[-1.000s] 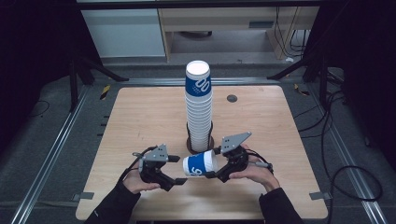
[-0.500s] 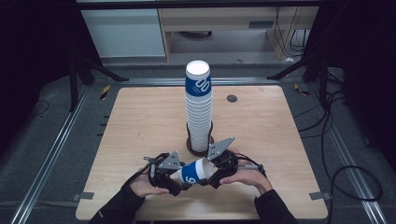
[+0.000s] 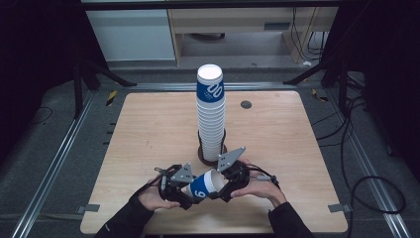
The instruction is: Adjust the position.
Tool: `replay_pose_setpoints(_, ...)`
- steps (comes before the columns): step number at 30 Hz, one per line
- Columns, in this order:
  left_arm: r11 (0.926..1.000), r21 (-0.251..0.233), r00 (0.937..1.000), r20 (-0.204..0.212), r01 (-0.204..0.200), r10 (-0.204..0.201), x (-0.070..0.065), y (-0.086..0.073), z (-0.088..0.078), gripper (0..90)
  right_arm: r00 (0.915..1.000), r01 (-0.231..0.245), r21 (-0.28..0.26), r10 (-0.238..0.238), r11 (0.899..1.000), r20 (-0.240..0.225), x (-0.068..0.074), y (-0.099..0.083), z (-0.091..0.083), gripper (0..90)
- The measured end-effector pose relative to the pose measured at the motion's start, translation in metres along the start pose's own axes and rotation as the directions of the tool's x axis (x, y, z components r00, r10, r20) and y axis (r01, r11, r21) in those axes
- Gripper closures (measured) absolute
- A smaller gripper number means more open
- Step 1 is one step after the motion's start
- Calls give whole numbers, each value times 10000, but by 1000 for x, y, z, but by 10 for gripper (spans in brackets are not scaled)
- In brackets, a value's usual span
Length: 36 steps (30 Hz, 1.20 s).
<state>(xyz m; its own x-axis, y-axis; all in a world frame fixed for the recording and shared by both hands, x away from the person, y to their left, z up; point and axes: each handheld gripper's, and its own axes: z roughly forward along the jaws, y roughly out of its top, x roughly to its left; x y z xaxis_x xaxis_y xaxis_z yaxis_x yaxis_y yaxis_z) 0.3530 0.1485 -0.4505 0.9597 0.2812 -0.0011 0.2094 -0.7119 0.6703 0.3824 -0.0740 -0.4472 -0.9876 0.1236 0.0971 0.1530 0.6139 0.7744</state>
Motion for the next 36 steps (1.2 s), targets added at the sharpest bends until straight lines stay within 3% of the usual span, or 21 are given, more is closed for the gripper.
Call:
replay_pose_setpoints(5, 9994, -243, 9997, -47, 245, -246, 4, -1, -4, 263, 9994, 90, -339, -79, 9994, 324, 0, 1, -4, 88)
replay_pose_setpoints(7, 9943, -717, 9969, 50, 787, -786, 8, -4, -7, 264, 9986, 1, -650, 34, 9979, 534, -2, 1, -10, 72)
replay_pose_setpoints(10, 9910, -919, 9951, -63, 972, -982, 13, -5, -12, 264, 9981, -55, -985, 115, 9951, 600, -3, 1, -16, 68)
replay_pose_setpoints(16, 9591, -2241, 9830, -208, 1731, -1823, 23, -10, -29, 264, 9929, -434, -2020, 646, 9784, 995, -10, -2, -34, 69)
replay_pose_setpoints(17, 9452, -2677, 9801, -146, 1868, -1978, 24, -11, -33, 264, 9907, -603, -2318, 866, 9709, 1047, -12, -3, -37, 68)
replay_pose_setpoints(18, 9452, -2677, 9801, -146, 1868, -1978, 24, -11, -33, 264, 9907, -603, -2318, 866, 9709, 1047, -12, -3, -37, 68)
replay_pose_setpoints(20, 9356, -2997, 9789, -235, 1866, -2028, 23, -11, -36, 264, 9895, -823, -2634, 1104, 9612, 937, -14, -5, -41, 67)
replay_pose_setpoints(23, 9269, -3265, 9797, -133, 1848, -2000, 19, -8, -36, 264, 9874, -955, -2917, 1277, 9517, 930, -15, -5, -42, 69)
replay_pose_setpoints(29, 9354, -3153, 9843, -206, 1602, -1755, 10, -3, -29, 264, 9899, -1117, -3249, 1340, 9391, 472, -13, -3, -38, 72)
replay_pose_setpoints(33, 9429, -3036, 9884, -213, 1372, -1507, 3, 1, -23, 265, 9913, -1207, -3165, 1309, 9409, 110, -10, -1, -27, 74)
replay_pose_setpoints(36, 9436, -3023, 9890, -172, 1350, -1470, 2, 2, -22, 265, 9905, -1327, -3168, 1374, 9392, -75, -10, -1, -24, 74)
